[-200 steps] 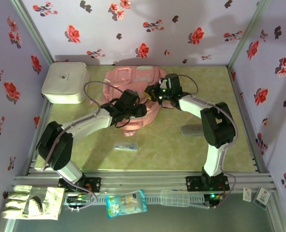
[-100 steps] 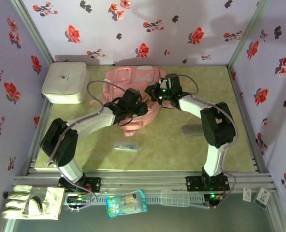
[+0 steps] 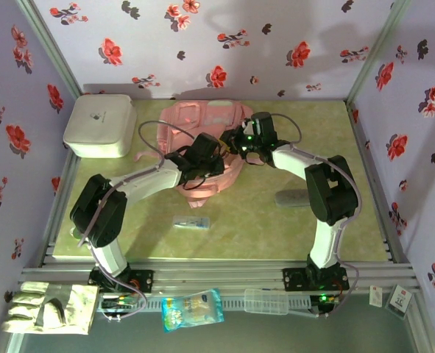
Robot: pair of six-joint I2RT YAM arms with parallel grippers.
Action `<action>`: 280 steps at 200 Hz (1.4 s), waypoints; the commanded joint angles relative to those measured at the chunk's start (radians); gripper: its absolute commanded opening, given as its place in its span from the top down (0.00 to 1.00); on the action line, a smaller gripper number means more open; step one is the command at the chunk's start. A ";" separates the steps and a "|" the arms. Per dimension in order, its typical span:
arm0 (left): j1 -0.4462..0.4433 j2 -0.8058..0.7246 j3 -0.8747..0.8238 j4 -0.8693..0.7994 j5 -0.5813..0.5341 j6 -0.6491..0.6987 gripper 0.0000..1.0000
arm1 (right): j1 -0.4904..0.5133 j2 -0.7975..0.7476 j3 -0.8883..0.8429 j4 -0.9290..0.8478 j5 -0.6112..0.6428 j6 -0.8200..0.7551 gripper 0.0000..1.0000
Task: Pack books, pencil case, and school supplies into a backpack
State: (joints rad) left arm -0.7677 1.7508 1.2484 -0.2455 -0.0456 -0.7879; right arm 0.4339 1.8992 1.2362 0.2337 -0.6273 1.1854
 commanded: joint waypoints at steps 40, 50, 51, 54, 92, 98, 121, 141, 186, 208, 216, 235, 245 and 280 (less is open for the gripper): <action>0.001 -0.055 -0.021 -0.031 -0.068 -0.002 0.98 | 0.008 -0.016 0.008 0.087 -0.016 -0.024 0.86; 0.005 -0.068 -0.032 -0.038 -0.070 -0.003 1.00 | 0.005 -0.017 0.006 0.088 -0.014 -0.026 0.86; 0.005 -0.069 -0.034 -0.039 -0.070 -0.003 1.00 | 0.005 -0.017 0.006 0.088 -0.014 -0.026 0.86; 0.007 -0.074 -0.037 -0.039 -0.070 -0.004 1.00 | 0.005 -0.018 0.005 0.087 -0.013 -0.026 0.86; 0.027 -0.113 -0.079 -0.056 -0.069 -0.003 1.00 | -0.003 -0.030 -0.006 0.077 0.017 -0.031 0.89; 0.032 -0.119 -0.082 -0.067 -0.067 -0.001 1.00 | -0.004 -0.031 -0.008 0.071 0.026 -0.033 0.90; 0.057 -0.158 -0.096 -0.093 0.027 0.022 1.00 | -0.016 -0.039 -0.016 0.054 0.052 -0.037 0.91; 0.087 -0.186 -0.109 -0.096 0.183 0.045 1.00 | -0.024 -0.040 -0.025 0.054 0.074 -0.034 0.92; 0.130 -0.192 -0.116 -0.181 0.270 0.119 1.00 | -0.030 -0.038 -0.047 0.094 0.112 -0.015 0.94; 0.171 -0.194 -0.135 -0.205 0.241 0.139 1.00 | -0.036 -0.045 -0.061 0.092 0.134 -0.015 0.95; 0.181 -0.198 -0.141 -0.210 0.227 0.148 1.00 | -0.038 -0.050 -0.064 0.090 0.139 -0.018 0.95; 0.170 -0.197 -0.118 -0.211 0.231 0.198 1.00 | -0.038 -0.052 -0.064 0.086 0.129 -0.026 0.95; 0.152 -0.196 -0.098 -0.205 0.231 0.212 1.00 | -0.037 -0.052 -0.058 0.090 0.116 -0.027 0.95; 0.083 -0.166 -0.043 -0.177 0.154 0.181 0.70 | -0.026 -0.061 -0.055 0.097 0.103 -0.037 0.94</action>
State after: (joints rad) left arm -0.6376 1.5776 1.1431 -0.4313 0.1753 -0.6178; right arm 0.4179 1.8957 1.1782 0.2638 -0.5724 1.1774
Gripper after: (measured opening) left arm 0.228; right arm 0.172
